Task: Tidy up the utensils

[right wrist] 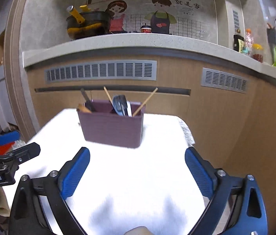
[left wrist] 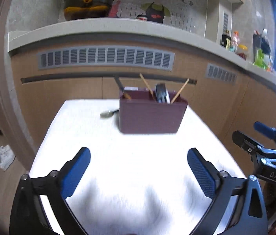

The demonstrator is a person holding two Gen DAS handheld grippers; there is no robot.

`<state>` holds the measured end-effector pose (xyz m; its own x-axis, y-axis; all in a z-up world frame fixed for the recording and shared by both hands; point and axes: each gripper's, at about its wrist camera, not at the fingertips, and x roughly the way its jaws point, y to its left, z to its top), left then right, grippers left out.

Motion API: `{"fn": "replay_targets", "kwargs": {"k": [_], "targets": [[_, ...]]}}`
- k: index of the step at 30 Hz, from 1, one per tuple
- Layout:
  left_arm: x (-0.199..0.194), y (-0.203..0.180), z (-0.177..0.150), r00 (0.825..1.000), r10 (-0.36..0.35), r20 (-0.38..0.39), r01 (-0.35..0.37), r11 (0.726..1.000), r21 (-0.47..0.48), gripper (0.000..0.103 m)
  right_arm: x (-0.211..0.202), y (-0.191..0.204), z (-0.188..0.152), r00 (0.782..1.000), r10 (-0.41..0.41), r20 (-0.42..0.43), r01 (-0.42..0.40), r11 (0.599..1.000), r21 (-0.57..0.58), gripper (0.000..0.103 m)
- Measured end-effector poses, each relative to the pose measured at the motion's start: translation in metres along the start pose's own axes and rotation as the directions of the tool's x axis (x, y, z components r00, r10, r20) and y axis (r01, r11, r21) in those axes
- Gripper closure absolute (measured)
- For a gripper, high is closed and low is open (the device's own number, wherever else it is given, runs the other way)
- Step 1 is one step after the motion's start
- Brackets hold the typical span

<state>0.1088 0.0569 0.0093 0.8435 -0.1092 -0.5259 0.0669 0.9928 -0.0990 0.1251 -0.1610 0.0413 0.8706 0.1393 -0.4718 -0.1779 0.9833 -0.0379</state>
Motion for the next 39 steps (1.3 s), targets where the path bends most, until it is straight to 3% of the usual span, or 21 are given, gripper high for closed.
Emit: {"fn": "replay_targets", "kwargs": {"k": [5,10,39], "targets": [[0.005,-0.001,-0.019,0.994,0.064,-0.084,-0.067,0.997,-0.032,0.001,-0.003,0.006,-0.021,0.999,-0.036,-0.037,0.036,0.999,0.000,0.000],[0.000,-0.006,-0.020,0.994,0.093,-0.062,-0.094,0.995,-0.015,0.000,-0.002,-0.001,-0.028,0.997,-0.037,-0.063,0.039,0.999,0.031,0.000],[0.004,-0.013,-0.019,0.993,0.094,-0.076,-0.093,0.996,0.020,0.000,-0.001,-0.011,-0.030,0.996,-0.053,-0.067,0.057,0.996,0.065,0.000]]}}
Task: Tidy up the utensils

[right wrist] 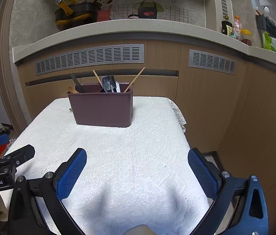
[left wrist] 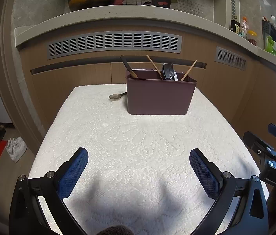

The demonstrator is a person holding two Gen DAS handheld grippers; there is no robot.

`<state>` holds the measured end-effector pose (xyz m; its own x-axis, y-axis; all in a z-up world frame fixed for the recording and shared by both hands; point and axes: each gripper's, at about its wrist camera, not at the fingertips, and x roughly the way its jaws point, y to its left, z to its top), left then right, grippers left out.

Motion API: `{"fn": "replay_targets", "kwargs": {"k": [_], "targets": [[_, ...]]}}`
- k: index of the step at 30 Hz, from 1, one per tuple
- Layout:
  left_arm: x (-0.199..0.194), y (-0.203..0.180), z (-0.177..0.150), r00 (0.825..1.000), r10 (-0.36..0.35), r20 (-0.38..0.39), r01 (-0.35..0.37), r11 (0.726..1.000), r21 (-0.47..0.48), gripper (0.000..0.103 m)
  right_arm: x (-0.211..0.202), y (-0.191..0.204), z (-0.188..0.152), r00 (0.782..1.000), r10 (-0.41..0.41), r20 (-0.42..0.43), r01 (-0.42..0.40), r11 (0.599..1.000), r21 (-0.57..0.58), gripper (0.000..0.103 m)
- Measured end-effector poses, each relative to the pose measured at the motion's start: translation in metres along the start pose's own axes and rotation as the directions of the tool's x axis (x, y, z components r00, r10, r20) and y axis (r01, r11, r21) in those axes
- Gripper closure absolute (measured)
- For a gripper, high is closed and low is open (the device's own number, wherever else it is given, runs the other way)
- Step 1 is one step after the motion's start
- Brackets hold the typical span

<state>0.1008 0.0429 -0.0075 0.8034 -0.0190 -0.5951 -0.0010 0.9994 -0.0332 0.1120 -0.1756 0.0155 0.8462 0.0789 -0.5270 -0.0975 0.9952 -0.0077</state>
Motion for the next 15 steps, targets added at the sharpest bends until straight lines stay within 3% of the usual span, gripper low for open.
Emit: {"fn": "replay_targets", "kwargs": {"k": [15], "targets": [[0.0008,-0.0011,-0.0002,1.000,-0.001,-0.005,0.001,1.000,0.004,0.000,0.0007,0.0002,-0.0005,1.000,0.003,-0.003,-0.003,1.000,-0.002,0.000]]}}
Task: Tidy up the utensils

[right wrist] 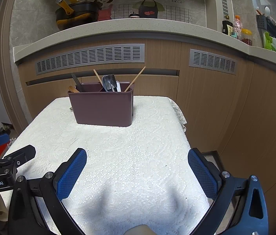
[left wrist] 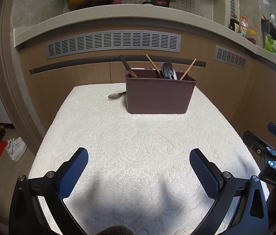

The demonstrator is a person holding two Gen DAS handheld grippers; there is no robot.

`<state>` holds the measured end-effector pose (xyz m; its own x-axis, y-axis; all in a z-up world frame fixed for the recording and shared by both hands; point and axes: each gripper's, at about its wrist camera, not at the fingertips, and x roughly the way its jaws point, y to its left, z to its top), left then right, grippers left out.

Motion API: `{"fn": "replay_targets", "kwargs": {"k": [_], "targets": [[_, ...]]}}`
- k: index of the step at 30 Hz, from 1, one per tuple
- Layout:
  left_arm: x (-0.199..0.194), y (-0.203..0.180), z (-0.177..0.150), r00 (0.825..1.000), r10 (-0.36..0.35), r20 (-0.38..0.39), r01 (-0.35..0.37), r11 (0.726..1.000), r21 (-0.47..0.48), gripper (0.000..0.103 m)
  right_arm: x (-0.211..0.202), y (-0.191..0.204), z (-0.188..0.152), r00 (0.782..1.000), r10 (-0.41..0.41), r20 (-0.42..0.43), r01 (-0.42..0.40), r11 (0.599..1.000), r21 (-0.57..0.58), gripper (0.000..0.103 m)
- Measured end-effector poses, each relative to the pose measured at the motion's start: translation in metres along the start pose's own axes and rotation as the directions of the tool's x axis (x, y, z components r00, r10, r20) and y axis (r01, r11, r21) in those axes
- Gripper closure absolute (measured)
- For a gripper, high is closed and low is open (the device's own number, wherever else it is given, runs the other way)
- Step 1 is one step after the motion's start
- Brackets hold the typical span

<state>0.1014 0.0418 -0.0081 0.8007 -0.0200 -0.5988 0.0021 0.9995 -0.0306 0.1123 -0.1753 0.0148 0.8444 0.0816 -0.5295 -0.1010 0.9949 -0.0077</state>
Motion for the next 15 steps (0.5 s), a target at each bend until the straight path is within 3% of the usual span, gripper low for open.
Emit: {"fn": "replay_targets", "kwargs": {"k": [15], "targets": [[-0.0002,-0.0001,-0.0002,1.000,-0.001,0.000,0.001,1.000,-0.001,0.000,-0.0001,0.0001,0.0004,1.000,-0.001,0.000,0.001,1.000,0.000,0.000]]}}
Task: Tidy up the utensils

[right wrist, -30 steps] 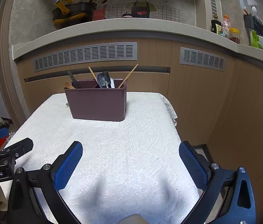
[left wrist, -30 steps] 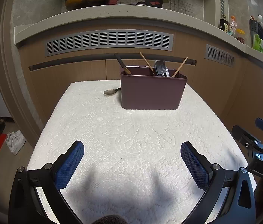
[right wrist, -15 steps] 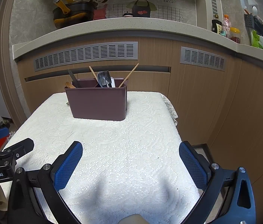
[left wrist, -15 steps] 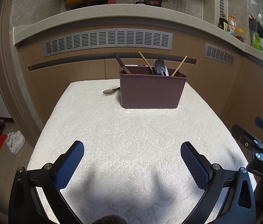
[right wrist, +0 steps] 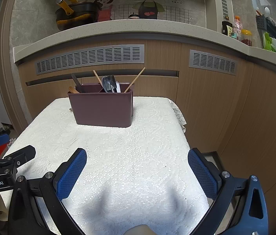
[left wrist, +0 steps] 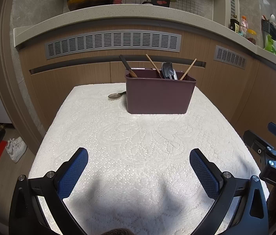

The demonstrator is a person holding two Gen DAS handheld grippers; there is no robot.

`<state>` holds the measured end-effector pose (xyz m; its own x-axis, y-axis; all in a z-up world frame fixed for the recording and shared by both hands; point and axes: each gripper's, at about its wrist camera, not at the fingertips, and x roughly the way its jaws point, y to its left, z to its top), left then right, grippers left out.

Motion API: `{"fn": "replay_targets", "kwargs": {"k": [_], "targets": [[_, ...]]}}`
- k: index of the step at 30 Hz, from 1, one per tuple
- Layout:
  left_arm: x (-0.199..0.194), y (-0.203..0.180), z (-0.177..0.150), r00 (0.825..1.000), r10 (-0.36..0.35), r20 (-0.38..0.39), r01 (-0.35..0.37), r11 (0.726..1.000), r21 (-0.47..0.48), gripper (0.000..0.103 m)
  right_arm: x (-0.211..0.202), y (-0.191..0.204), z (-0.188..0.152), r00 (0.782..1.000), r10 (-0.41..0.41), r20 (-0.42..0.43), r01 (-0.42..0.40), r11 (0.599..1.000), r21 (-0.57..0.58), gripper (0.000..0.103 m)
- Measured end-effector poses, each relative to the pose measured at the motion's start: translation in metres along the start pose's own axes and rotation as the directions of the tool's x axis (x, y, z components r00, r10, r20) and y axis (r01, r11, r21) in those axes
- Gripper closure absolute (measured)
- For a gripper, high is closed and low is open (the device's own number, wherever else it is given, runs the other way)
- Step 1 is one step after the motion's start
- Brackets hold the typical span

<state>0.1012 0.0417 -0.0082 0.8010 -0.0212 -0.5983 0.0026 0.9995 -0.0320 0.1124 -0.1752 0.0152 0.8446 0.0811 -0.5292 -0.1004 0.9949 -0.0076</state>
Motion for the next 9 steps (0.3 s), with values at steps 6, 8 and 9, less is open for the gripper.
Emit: {"fn": "replay_targets", "kwargs": {"k": [6,8,9], "targets": [[-0.0016,0.0005,0.0001,1.000,0.011,0.017,-0.011,1.000,0.007,0.000,-0.0003,0.0005,0.0008,1.000,0.001,0.001,-0.001,1.000,0.001,0.000],[-0.0026,-0.0002,-0.0003,0.999,0.023,0.027,-0.023,1.000,0.013,0.000,-0.0005,0.0000,0.0009,1.000,0.001,0.000,-0.001,1.000,0.001,0.000],[-0.0025,-0.0001,-0.0004,0.999,0.026,0.028,-0.026,1.000,0.013,0.000,-0.0003,-0.0004,0.0012,1.000,0.002,-0.001,-0.002,1.000,0.003,0.000]]}}
